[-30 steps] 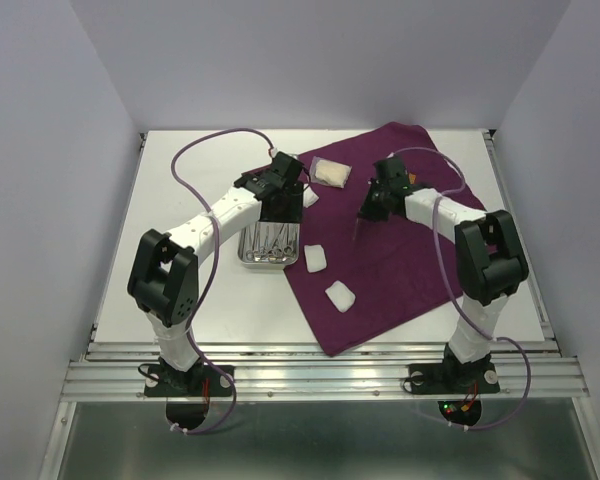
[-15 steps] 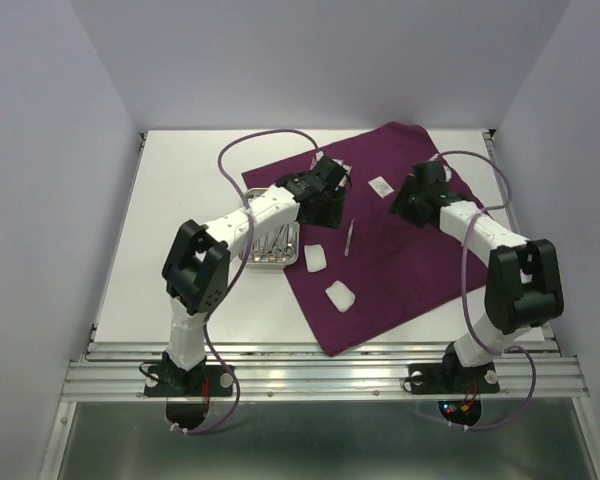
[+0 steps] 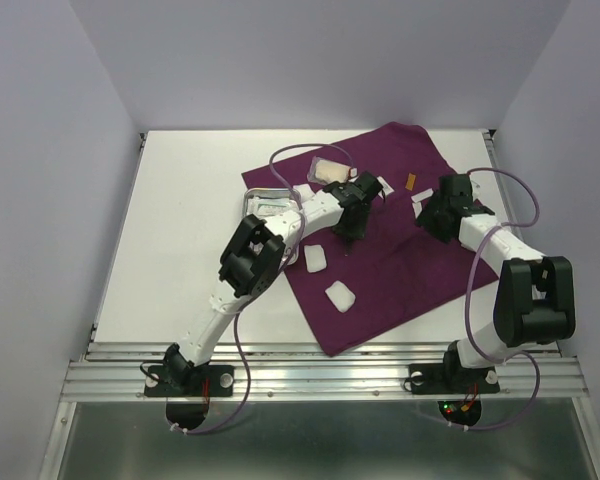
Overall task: Prepare the surgical pack
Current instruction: Pick up the medical item from the surgical kit, then place the medical item in the container.
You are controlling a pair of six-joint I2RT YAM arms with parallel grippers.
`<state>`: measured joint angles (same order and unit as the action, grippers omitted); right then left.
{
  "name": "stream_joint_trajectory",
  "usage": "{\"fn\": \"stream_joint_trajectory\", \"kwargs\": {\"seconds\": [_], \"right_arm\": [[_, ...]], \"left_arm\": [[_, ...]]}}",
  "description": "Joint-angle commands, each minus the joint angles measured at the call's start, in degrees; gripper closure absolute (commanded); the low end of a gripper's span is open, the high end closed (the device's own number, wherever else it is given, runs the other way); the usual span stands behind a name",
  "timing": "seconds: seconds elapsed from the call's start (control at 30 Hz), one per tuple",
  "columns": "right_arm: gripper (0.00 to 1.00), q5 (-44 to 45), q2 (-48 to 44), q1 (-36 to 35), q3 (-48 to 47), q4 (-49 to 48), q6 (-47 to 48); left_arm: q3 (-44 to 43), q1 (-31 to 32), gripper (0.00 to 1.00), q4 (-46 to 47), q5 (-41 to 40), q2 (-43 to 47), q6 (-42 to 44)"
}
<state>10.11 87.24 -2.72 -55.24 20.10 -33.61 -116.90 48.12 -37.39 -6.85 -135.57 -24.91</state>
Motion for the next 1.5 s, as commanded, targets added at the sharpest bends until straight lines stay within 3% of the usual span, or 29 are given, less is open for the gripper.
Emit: {"fn": "stream_joint_trajectory", "kwargs": {"seconds": [0.0,0.13,0.47,0.9,1.47], "right_arm": [[0.43,0.4,-0.9,-0.1,-0.3,-0.6,1.0],[0.43,0.4,-0.8,-0.1,-0.5,-0.6,1.0],[0.43,1.0,-1.7,-0.1,0.4,-0.6,0.7],[0.43,1.0,-2.4,-0.1,0.7,-0.1,0.0],[0.43,0.5,-1.8,-0.1,0.1,-0.1,-0.2]], "left_arm": [[-7.8,-0.4,0.49,-3.5,-2.6,-2.2,0.3],[-7.6,-0.1,0.57,-3.5,-2.6,-4.0,-0.2],[-7.5,0.7,0.9,-4.1,-4.8,-2.6,-0.2],[4.0,-0.3,0.91,-0.4,-8.8,16.2,2.6],[27.7,-11.6,0.9,4.2,-11.4,30.2,5.8]]}}
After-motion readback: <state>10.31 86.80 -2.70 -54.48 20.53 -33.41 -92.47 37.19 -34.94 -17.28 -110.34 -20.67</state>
